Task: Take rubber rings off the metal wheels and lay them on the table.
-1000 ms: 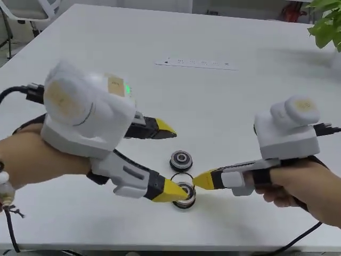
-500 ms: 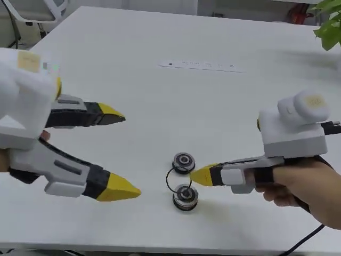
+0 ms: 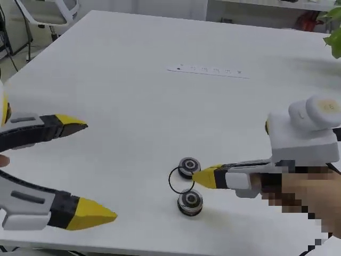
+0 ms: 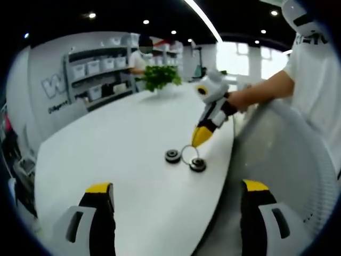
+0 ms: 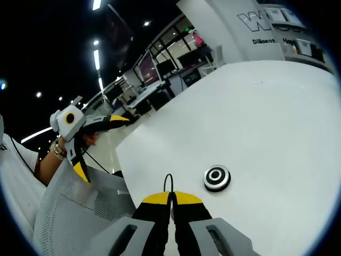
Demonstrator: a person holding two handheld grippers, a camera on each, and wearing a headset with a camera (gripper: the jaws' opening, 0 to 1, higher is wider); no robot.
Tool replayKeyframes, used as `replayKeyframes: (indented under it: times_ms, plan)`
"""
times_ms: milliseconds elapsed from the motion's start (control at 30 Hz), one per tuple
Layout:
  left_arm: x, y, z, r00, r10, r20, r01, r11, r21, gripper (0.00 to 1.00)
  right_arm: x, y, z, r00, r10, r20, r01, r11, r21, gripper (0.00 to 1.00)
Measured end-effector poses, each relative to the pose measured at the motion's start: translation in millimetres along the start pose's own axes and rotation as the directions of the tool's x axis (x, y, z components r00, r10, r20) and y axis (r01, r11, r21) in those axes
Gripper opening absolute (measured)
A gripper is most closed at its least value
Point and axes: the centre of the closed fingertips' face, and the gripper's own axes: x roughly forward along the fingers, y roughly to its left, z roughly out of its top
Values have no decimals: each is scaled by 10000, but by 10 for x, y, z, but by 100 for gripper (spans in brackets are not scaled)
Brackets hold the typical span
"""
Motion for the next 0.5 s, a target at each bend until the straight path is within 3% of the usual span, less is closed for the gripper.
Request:
replayKeyframes:
  times_ms: [100, 500]
  plan:
    - [-9, -59, -67, 9998, -5, -208, 3, 9999, -105, 100, 3, 22, 13, 9999, 87, 58, -87, 10000, 24, 0]
    - [11, -167, -212, 9996, 122, -263, -143, 9964, -837, 100, 27, 134, 47, 9991, 380, 178, -380, 9993, -30, 0]
